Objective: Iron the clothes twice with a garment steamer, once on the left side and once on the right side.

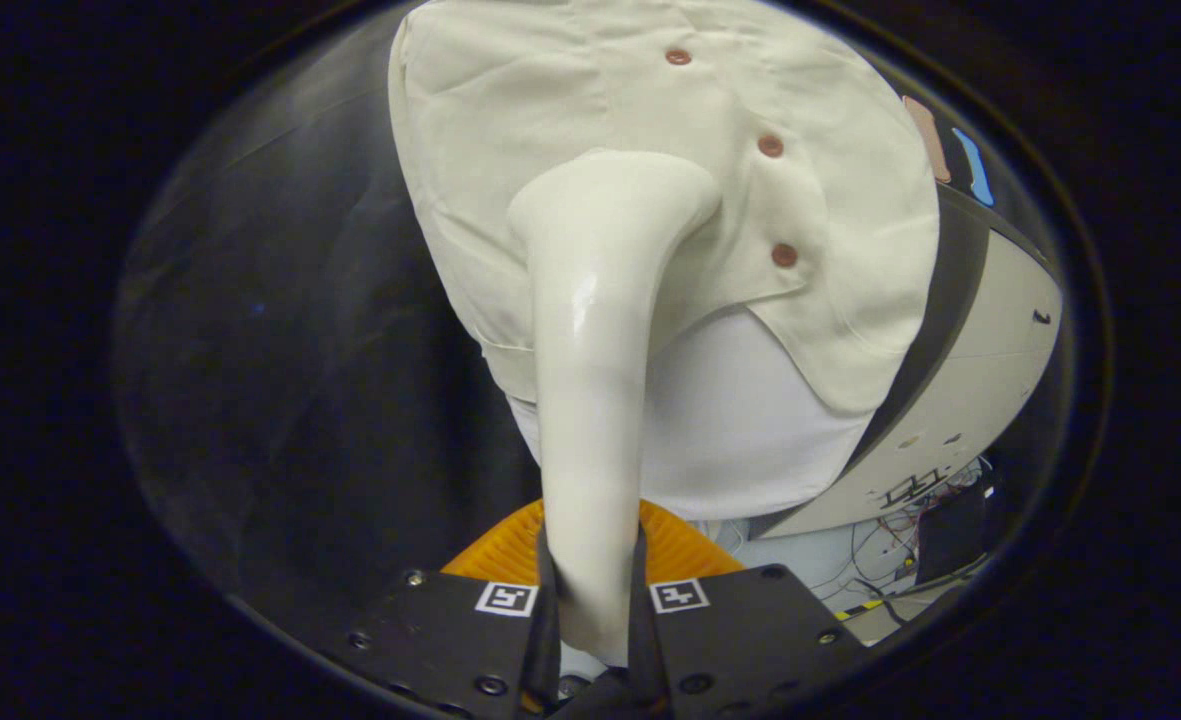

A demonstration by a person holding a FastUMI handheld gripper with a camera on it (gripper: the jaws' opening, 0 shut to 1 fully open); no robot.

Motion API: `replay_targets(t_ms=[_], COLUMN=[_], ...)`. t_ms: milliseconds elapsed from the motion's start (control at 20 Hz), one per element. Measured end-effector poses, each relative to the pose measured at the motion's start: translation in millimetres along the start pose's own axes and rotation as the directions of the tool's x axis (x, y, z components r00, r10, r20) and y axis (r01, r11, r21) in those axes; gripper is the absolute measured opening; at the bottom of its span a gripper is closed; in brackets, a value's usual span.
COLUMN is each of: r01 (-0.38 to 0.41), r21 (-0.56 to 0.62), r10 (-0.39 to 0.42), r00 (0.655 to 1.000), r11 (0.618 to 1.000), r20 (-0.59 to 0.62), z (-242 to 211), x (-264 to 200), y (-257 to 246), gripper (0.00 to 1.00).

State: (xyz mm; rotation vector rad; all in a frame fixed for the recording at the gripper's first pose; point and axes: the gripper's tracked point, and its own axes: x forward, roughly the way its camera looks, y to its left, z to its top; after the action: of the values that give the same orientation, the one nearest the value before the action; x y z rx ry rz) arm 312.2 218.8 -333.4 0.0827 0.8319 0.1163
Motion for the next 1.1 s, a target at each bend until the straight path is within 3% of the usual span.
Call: replay_targets(t_ms=[250, 650, 850, 1100], r01=[-0.002, 0.091, 0.129, 0.122], r21=[-0.019, -0.033, -0.007, -0.016], r10=[0.002, -0.086, -0.126, -0.112], r00=[1.0, 0.989, 0.976, 0.951], r11=[1.0, 0.995, 0.992, 0.992], r20=[0.025, 0.118, 0.176, 0.286], z=[-7.3, 9.1, 37.4, 101.9], x=[-45.8, -152.9, -187.1, -218.0], y=[-1.1, -40.9, -56.7, -54.5], gripper=[0.27, 0.27, 0.27, 0.27])
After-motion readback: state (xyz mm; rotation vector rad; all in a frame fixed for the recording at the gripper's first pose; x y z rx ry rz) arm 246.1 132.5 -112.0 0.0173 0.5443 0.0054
